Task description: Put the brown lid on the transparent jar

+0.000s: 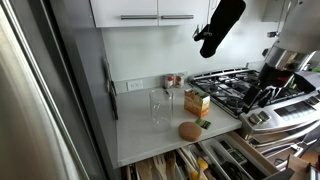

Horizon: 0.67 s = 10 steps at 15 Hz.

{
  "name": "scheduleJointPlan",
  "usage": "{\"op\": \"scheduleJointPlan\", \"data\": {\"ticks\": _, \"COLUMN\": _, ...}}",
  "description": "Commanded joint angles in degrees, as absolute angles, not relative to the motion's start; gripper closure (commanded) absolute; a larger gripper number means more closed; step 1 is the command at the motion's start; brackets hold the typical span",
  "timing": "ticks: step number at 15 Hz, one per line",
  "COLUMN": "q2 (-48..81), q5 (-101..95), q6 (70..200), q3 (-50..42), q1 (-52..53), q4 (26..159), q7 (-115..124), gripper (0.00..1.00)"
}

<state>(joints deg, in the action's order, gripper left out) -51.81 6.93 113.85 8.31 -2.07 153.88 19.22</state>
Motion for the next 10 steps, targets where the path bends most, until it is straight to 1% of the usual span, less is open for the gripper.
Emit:
{"op": "scheduleJointPlan", "data": {"ticks": 1, "q2": -45.4, "q5": 16.0, "q6": 123.6, "q3": 4.9, "q1": 0.9, "q4": 159.0, "q7": 17.7, "gripper": 0.0}}
{"op": "scheduleJointPlan", "data": {"ticks": 4, "q2": -36.2, "q5": 25.3, "q6": 134.0, "q3": 1.9, "q1": 4.8, "q4": 158.9, "q7": 13.1, "gripper": 0.0}}
{"op": "scheduleJointPlan", "data": {"ticks": 7, "q2": -28.3, "q5": 38.2, "q6": 144.5, "q3": -2.6, "q1": 11.1, "q4": 159.1, "q7": 5.4, "gripper": 0.0}}
{"op": "scheduleJointPlan", "data": {"ticks": 8, "q2": -26.3, "q5": 43.3, "q6": 146.7, "q3": -5.0, "q1": 13.8, "q4": 159.0, "q7": 1.5, "gripper": 0.0}}
{"op": "scheduleJointPlan", "data": {"ticks": 10, "q2": -23.9, "q5": 52.8, "q6": 149.6, "q3": -12.8, "q1": 22.3, "q4": 159.0, "q7": -6.6, "gripper": 0.0}}
